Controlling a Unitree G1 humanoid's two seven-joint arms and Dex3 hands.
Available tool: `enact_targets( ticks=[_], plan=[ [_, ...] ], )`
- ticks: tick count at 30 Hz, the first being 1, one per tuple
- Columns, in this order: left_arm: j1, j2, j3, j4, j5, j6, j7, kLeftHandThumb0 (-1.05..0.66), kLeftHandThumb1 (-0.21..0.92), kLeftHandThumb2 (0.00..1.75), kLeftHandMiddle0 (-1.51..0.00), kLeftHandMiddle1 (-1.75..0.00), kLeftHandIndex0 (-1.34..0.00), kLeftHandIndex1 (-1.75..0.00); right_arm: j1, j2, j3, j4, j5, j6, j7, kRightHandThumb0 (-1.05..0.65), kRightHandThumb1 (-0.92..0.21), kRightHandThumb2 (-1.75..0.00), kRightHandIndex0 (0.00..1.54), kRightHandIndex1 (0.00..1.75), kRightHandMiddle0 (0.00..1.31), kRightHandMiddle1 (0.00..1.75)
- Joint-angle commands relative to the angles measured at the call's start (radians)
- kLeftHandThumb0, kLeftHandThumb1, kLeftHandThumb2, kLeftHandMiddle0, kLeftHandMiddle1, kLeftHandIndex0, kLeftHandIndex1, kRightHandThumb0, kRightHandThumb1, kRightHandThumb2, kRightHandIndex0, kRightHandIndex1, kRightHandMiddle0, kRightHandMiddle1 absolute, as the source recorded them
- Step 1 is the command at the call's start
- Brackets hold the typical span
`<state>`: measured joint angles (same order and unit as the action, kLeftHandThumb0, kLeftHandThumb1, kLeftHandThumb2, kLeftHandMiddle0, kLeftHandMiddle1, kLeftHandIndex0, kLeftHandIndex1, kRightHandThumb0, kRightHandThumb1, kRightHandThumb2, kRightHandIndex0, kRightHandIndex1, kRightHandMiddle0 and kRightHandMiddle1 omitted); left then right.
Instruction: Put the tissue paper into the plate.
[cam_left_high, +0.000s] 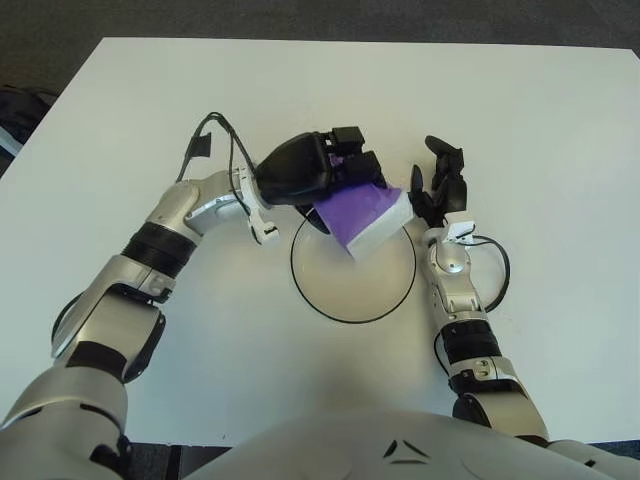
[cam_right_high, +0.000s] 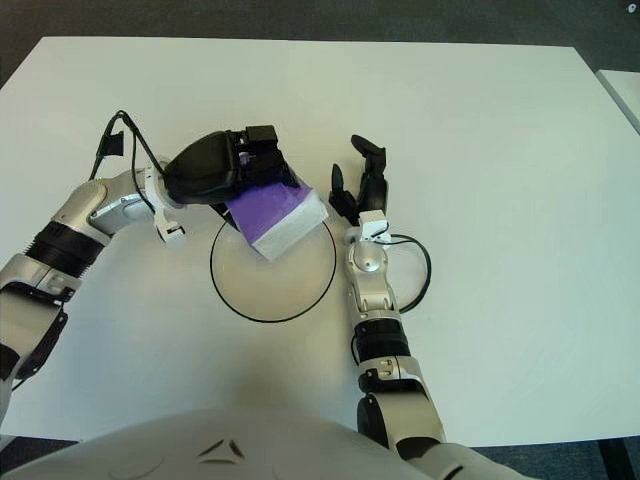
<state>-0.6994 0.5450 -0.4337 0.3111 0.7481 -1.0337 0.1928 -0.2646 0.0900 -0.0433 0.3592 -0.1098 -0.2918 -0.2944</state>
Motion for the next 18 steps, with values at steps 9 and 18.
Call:
enact_targets(
  ticks=[9, 18],
  plan=[
    [0.089, 0.033, -0.002, -0.135, -0.043, 0.031, -0.198, -0.44, 0.43, 1.16, -1.14, -1.75, -0.52, -1.75, 0.110, 0.003, -0.015, 0.097, 0.002, 0.101, -0.015, -0.60, -0.92, -0.63, 0.51, 0.00, 0.00, 0.92],
    [0.103, 0.060, -0.016, -0.190, -0.141, 0.080, -0.419, -0.43, 0.44, 1.16, -1.13, -1.75, -0.51, -1.75, 0.110, 0.001, -0.012, 0.096, 0.003, 0.103, -0.013, -0.60, -0.92, -0.61, 0.50, 0.00, 0.00, 0.91]
  ],
)
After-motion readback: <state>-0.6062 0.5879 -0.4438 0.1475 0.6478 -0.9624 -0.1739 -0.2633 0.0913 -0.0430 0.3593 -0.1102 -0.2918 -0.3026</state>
